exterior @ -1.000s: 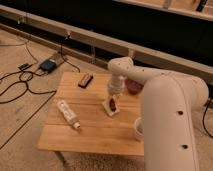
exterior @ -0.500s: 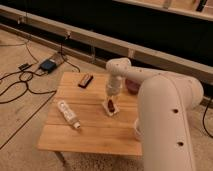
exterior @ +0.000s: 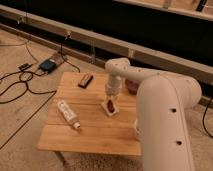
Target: Place the pepper on the white sponge
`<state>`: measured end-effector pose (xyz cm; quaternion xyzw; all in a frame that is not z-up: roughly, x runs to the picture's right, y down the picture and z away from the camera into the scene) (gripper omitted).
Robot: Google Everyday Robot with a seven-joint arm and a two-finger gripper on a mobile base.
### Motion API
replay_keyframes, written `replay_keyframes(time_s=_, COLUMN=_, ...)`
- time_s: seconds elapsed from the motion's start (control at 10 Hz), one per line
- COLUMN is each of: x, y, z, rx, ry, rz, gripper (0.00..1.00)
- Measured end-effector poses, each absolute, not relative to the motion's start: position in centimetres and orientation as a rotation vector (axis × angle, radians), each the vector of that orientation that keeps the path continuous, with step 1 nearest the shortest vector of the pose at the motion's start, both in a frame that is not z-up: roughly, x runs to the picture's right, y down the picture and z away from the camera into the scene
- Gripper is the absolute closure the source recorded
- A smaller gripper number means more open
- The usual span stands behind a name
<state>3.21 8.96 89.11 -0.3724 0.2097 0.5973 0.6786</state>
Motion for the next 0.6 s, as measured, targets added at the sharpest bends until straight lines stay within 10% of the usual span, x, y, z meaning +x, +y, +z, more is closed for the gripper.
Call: replay_keyframes(time_s=0.6, x=3.66, y=8.19, z=88.98, rx=-0.832, ry=0.452, rz=1.359, gripper=0.31)
